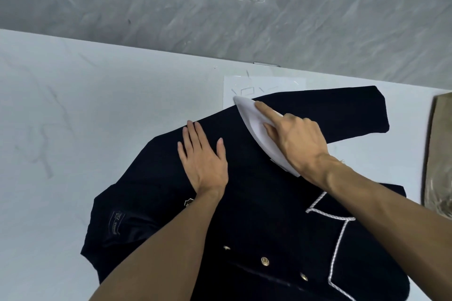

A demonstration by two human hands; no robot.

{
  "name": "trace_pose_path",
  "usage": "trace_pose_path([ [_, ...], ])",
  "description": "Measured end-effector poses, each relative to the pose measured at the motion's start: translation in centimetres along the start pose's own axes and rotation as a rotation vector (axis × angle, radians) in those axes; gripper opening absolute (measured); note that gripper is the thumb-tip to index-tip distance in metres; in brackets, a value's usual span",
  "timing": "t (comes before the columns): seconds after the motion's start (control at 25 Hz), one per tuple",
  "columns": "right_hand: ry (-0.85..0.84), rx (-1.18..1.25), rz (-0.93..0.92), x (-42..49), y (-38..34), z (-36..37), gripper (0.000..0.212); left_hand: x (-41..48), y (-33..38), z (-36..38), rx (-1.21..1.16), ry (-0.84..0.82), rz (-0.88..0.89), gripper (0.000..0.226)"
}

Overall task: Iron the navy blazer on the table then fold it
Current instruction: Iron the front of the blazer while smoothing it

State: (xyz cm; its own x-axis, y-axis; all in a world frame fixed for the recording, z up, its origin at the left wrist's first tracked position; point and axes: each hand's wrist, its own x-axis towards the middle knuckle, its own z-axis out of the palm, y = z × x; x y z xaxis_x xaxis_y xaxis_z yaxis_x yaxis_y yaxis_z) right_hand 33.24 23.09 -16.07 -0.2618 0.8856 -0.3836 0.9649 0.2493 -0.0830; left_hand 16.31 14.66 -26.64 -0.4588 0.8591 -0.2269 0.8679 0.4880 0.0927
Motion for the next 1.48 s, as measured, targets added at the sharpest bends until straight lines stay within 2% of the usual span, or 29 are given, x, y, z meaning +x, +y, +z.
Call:
trace_pose_path([
  [0.08,0.007,-0.005,0.003,-0.2,-0.3,0.0,0.056,0.1,0.0,0.0,0.002,-0.003,-0.007,0.069],
  [0.32,0.005,-0.035,-0.15,0.5,-3.1,-0.2,0.052,0.0,0.0,0.2,0.005,0.005,0.004,0.066],
  [0.6,0.03,-0.017,-0.034,1.0,0.9,0.1,0.054,0.0,0.0,0.2,0.003,0.011,0.007,0.068],
  [0.76,0.066,0.038,0.086,1.1,5.1,0.1,0.051,-0.1,0.1,0.3,0.003,0.018,0.013,0.068],
  [0.88,0.062,0.103,0.129,1.1,5.4,-0.3,0.051,-0.1,0.0,0.4,0.009,0.03,0.017,0.065],
  [1.0,0.066,0.174,0.034,0.9,2.2,-0.5,0.052,-0.1,0.0,0.4,0.01,0.023,0.037,0.06],
  [1.16,0.01,0.043,-0.13,0.9,-1.9,0.3,0.053,-0.1,0.0,0.3,0.029,0.019,0.045,0.062],
  [1.32,0.047,-0.011,-0.068,0.8,0.3,0.7,0.054,-0.1,0.0,0.1,0.022,0.013,0.056,0.074],
  [1.48,0.088,0.029,0.036,0.3,4.4,0.8,0.053,-0.1,-0.1,0.2,0.024,-0.005,0.06,0.075],
])
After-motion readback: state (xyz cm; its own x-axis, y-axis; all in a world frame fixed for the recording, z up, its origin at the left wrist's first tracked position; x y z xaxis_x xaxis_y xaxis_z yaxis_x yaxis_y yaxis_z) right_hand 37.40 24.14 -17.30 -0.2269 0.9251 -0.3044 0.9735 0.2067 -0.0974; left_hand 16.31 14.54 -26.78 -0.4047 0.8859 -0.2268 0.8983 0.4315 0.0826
